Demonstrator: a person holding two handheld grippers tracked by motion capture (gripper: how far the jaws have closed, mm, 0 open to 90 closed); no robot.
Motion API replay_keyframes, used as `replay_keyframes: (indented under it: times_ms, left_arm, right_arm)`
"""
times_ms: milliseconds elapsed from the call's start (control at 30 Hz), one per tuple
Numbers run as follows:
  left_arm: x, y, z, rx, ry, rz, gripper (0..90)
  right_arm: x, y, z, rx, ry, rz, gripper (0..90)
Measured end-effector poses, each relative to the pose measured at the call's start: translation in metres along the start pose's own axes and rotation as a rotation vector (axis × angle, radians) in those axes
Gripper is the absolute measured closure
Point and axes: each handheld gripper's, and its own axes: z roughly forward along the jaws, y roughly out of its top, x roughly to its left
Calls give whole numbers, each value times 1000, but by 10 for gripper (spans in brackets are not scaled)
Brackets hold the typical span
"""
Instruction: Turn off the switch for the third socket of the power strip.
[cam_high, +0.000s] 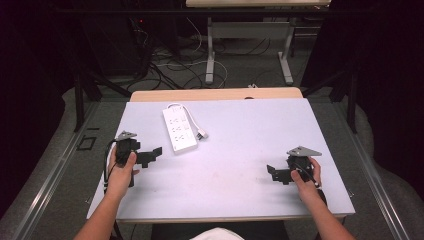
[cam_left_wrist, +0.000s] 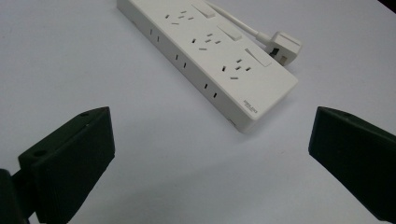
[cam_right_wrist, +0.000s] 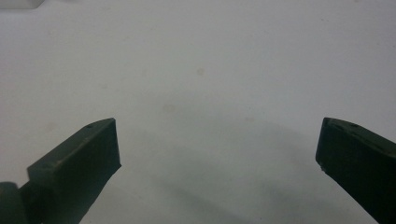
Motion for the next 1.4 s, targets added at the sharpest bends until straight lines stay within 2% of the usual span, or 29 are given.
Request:
replay_keyframes:
  times_ms: [233, 467, 767, 800, 833, 1133, 1267, 1333, 1367, 1400]
  left_arm:
    - [7, -12, 0, -4, -1, -10, 4]
    - [9, -19, 3, -3, 18, -12, 12]
    - [9, -24, 8, -3, 12, -20, 35]
    - [10, -23, 7, 14, 5, -17, 37]
    - [10, -25, 10, -7, 11, -23, 38]
    - [16, -26, 10, 12, 22, -31, 42]
    - [17, -27, 11, 2, 31, -34, 44]
    - [18, -26, 10, 25, 23, -31, 44]
    - [17, -27, 11, 9, 36, -35, 45]
    - [17, -27, 11, 12, 36, -34, 46]
  right_arm:
    - [0, 0, 0, -2, -1, -7, 0]
    - [0, 1, -1, -5, 2, -3, 0]
    - [-2, 1, -2, -7, 2, -1, 0]
    - [-2, 1, -2, -7, 2, -1, 0]
    - [-2, 1, -2, -7, 3, -1, 0]
    - [-1, 1, -2, -5, 7, -9, 0]
    - [-2, 1, -1, -6, 7, -16, 0]
    - [-2, 1, -2, -4, 9, -12, 0]
    - [-1, 1, -2, -3, 8, -13, 0]
    - [-1, 1, -2, -3, 10, -13, 0]
